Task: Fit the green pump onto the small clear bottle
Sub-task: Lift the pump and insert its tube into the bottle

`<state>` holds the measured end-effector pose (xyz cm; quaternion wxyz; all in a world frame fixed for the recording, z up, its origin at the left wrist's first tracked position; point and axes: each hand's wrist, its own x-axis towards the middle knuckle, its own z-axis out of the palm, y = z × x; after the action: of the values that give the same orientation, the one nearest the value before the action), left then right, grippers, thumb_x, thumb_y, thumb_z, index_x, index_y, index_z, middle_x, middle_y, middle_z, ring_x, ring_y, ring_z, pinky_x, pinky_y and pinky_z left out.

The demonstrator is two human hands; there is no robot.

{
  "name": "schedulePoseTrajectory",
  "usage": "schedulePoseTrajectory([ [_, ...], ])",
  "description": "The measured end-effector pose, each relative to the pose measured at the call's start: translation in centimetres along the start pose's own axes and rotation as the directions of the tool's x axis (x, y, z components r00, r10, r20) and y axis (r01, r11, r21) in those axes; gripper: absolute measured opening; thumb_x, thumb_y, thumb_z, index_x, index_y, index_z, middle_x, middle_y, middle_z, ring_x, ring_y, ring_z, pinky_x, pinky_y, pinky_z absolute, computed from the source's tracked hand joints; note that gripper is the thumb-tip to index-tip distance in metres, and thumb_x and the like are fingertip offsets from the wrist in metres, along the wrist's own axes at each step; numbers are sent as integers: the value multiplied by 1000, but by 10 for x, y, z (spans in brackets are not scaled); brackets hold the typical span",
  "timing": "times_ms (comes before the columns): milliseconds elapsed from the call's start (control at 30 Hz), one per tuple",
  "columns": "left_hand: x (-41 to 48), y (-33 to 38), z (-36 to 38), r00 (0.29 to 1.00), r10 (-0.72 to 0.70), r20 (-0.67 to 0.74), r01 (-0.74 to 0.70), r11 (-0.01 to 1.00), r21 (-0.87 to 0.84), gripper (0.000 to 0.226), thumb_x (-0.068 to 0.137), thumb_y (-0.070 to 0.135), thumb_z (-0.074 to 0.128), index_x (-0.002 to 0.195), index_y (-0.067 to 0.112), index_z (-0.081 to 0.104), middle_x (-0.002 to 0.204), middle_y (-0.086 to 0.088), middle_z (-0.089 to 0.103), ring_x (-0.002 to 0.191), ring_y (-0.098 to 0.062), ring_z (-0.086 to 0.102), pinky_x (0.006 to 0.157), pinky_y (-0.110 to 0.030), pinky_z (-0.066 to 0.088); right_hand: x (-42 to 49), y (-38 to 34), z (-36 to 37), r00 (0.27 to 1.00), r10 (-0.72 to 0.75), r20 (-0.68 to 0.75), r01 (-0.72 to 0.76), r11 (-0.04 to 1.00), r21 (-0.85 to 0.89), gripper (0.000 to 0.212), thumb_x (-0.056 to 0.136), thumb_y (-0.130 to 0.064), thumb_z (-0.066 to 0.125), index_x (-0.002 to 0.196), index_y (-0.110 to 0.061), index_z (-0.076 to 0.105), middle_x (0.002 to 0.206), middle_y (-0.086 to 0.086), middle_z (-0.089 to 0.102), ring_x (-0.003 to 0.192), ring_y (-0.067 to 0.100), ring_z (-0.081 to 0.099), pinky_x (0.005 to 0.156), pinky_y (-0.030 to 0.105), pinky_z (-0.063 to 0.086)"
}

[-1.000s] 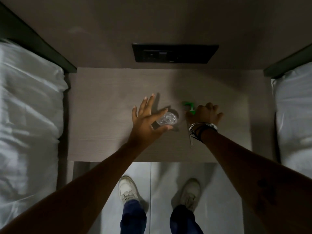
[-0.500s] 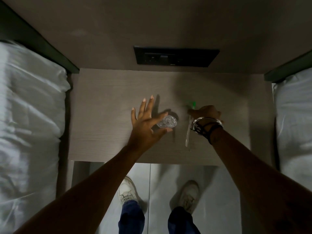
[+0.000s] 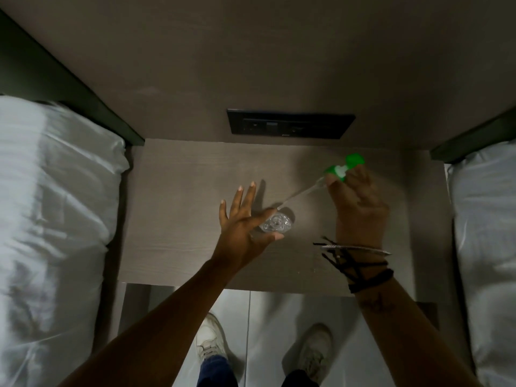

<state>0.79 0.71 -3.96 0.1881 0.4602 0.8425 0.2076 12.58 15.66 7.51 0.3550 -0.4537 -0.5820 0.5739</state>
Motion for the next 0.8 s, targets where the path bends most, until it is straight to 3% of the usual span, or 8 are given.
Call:
schedulePoseTrajectory([
  [67,-1,0,0,1000,-6,-14,6,1000,-18,59,79,75,42,131,47,46,162,0,-2,147,-21,-11,113,-51,-14,-4,8,5,999,-35,-1,35,994,-103,25,78,-18,75,95,-34,67,133,8,57,125,14,49,108,43,40],
  [167,-2,-1,3,1000,-7,-23,7,1000,-23,59,79,75,42,131,48,46,162,1,-3,147,-21,-11,113,-50,-14,-10,17,7,993,-104,57,115,958,-263,24,76,-18,76,95,-29,67,139,8,51,129,21,44,108,51,38],
  [433,-2,-6,7,999,12,-51,-14,999,-41,57,79,74,44,130,48,48,162,2,-2,147,-19,-11,112,-44,-19,-22,37,8,925,-275,264,368,822,-434,30,66,-9,84,93,-5,71,137,18,50,127,35,45,100,59,41],
  [600,-3,-6,5,995,49,-91,-61,990,-125,49,82,65,47,124,41,57,162,-3,8,148,-21,-7,114,-46,-14,-36,57,10,851,-275,448,499,691,-524,38,60,-17,87,94,-8,72,132,20,53,121,42,48,94,62,42],
  [800,-5,-5,7,994,58,-97,-71,988,-137,45,84,62,51,121,37,60,161,-5,11,148,-22,-6,114,-52,-9,-32,72,20,884,-237,403,451,658,-603,34,65,-40,72,87,-14,71,131,11,57,119,35,51,94,48,40],
])
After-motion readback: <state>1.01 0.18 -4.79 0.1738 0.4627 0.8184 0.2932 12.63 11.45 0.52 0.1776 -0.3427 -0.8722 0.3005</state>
